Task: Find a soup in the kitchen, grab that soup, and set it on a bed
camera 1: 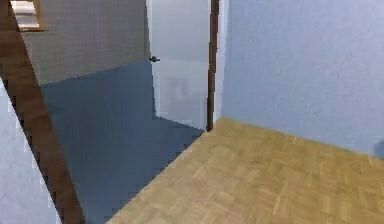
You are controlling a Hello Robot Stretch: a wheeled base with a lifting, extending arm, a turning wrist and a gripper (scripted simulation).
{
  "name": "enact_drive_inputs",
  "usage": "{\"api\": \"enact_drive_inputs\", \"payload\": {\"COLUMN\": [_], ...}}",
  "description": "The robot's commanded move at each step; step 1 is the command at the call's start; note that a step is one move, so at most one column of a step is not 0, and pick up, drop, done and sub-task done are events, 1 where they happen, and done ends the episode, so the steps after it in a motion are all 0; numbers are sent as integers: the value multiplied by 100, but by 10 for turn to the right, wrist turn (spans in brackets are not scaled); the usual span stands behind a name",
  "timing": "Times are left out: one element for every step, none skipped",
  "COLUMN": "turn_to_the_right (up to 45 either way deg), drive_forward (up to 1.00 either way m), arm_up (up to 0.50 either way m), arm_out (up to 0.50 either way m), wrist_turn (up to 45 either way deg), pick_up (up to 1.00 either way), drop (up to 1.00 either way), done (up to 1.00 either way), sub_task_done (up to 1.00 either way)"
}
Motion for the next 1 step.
{"api": "enact_drive_inputs", "payload": {"turn_to_the_right": [0], "drive_forward": [80], "arm_up": [0], "arm_out": [0], "wrist_turn": [0], "pick_up": [0], "drop": [0], "done": [0], "sub_task_done": [0]}}
